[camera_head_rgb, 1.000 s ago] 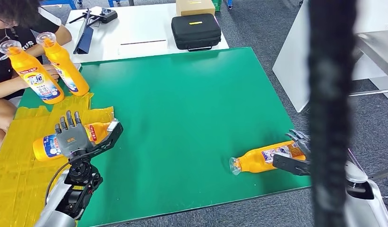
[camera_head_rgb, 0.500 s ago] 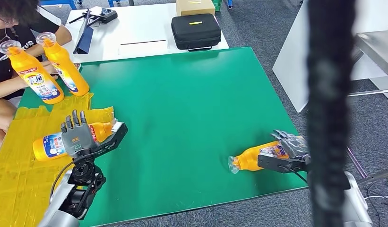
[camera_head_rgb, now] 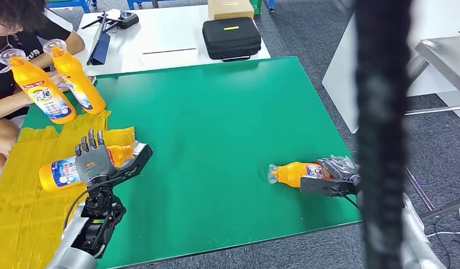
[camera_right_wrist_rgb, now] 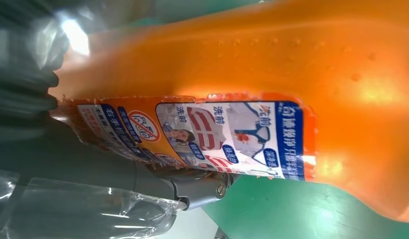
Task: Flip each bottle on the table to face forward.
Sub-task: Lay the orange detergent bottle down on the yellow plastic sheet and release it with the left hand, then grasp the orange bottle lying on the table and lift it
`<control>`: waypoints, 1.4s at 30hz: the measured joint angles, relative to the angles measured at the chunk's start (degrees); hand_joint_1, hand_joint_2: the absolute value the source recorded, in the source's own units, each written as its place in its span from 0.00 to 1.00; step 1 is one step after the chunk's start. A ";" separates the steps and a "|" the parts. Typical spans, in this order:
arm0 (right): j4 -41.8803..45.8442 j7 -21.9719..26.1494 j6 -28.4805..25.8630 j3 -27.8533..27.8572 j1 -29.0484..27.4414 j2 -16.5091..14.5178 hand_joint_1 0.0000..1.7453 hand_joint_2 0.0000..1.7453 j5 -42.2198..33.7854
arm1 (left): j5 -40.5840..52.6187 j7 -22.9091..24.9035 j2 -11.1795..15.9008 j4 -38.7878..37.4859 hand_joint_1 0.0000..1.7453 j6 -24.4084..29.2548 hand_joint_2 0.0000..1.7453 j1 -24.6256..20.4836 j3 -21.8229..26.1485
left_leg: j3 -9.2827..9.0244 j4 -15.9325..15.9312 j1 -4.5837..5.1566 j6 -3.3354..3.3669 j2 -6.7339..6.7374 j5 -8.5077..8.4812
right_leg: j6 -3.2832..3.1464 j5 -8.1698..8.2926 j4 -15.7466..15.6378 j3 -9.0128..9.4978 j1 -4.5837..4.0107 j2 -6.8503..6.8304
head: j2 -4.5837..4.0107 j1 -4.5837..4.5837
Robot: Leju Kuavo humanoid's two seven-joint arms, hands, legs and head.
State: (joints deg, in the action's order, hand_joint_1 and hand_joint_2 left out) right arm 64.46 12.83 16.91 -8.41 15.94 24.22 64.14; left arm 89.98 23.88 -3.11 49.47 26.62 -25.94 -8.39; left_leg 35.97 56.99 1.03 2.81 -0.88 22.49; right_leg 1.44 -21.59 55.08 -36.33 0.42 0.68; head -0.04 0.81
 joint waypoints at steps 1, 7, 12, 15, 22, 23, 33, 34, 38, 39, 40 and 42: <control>-0.69 -0.02 -0.15 -0.25 0.46 0.05 0.97 1.00 -0.04 | 0.00 -0.30 -0.16 -0.01 0.00 0.00 0.00 0.00 0.32 | -0.05 0.00 0.00 0.00 0.00 0.00 | 0.00 0.00 0.00 0.05 0.00 0.00 | 0.00 0.00; -3.07 -1.26 -5.54 -1.16 1.33 -0.42 1.00 1.00 0.75 | 0.00 -1.66 -1.01 0.01 0.00 0.02 0.00 0.42 2.13 | -0.16 -0.01 0.00 0.00 0.00 0.01 | -0.01 0.01 -0.01 0.17 -0.01 0.02 | 0.00 0.01; -3.63 -1.72 -6.36 -1.33 1.36 -0.91 1.00 1.00 1.07 | 0.00 -1.85 -1.38 0.01 0.00 0.02 0.00 0.82 2.74 | -0.20 -0.01 0.00 -0.01 0.02 0.00 | -0.01 0.04 -0.01 0.18 -0.01 0.06 | 0.00 0.01; -3.85 -1.75 -6.49 -1.35 1.38 -1.03 1.00 1.00 1.08 | 0.00 -1.87 -1.45 0.01 0.00 0.02 0.00 0.85 2.90 | -0.21 -0.01 0.00 -0.01 0.01 0.00 | 0.00 0.05 -0.01 0.20 -0.01 0.06 | 0.00 0.00; -3.45 -3.41 -14.71 -0.76 0.63 -3.18 1.00 1.00 1.08 | -3.51 -7.30 -2.27 1.05 0.00 -0.74 0.00 1.83 4.12 | -0.20 -0.01 0.00 -0.01 0.02 0.00 | 0.00 0.05 0.00 0.20 -0.01 0.06 | 0.00 0.01; -2.85 -4.14 -17.32 -0.20 0.13 -4.42 1.00 1.00 0.71 | -6.41 -10.41 -2.70 1.72 0.00 -1.27 0.00 2.32 4.44 | -0.18 -0.01 0.00 -0.02 0.01 -0.01 | 0.00 0.05 0.00 0.18 -0.01 0.06 | 0.00 0.01; 9.21 5.91 -37.66 7.84 -1.49 -19.40 1.00 1.00 -23.30 | -48.80 -37.77 -6.30 14.83 0.00 -19.05 1.00 4.82 0.90 | 0.02 -0.02 -0.05 -0.03 -0.02 -0.04 | -0.01 0.02 0.04 0.02 -0.03 0.03 | 0.00 0.01; 9.61 7.36 -38.77 8.07 -1.37 -20.39 1.00 1.00 -25.32 | -51.11 -38.43 -6.29 16.20 0.00 -20.47 1.00 4.82 -0.09 | 0.03 -0.02 -0.04 -0.03 -0.02 -0.03 | -0.01 0.02 0.04 0.02 -0.02 0.04 | 0.00 0.01; 10.06 10.00 -40.27 8.24 -0.64 -23.63 1.00 1.00 -29.24 | -56.97 -39.51 -6.18 21.03 0.00 -24.54 1.00 4.88 -3.89 | 0.04 -0.02 -0.02 -0.03 -0.05 -0.03 | 0.00 0.02 0.03 0.03 0.00 0.02 | 0.00 0.00; 10.09 10.38 -40.23 8.20 -0.48 -24.24 1.00 1.00 -29.98 | -58.21 -39.56 -6.09 22.06 0.00 -25.34 1.00 4.95 -4.60 | 0.04 -0.02 -0.02 -0.03 -0.07 -0.04 | 0.00 0.02 0.03 0.03 0.00 0.01 | 0.00 -0.01; 10.11 10.88 -39.99 8.12 -0.31 -24.80 1.00 1.00 -30.93 | -59.59 -39.66 -5.96 23.04 0.00 -26.15 1.00 5.06 -5.18 | 0.05 -0.02 -0.01 -0.02 -0.08 -0.04 | 0.00 0.02 0.03 0.03 0.01 0.00 | 0.00 0.01; 10.04 12.28 -38.90 7.64 0.15 -25.74 1.00 1.00 -33.28 | -62.57 -40.09 -5.59 24.79 0.00 -27.88 1.00 5.38 -6.26 | 0.05 -0.02 -0.02 -0.02 -0.08 -0.04 | 0.00 0.02 0.03 0.03 0.00 0.00 | 0.00 0.01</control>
State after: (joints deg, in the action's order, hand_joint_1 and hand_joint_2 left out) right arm 74.50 25.11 -21.99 -0.77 16.09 -1.51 30.86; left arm 27.42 -16.21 -8.70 74.27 -1.25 -20.57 -14.66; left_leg 36.02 56.97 1.02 2.79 -0.96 22.45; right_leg 1.44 -21.57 55.12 -36.30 0.42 0.68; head -0.04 0.82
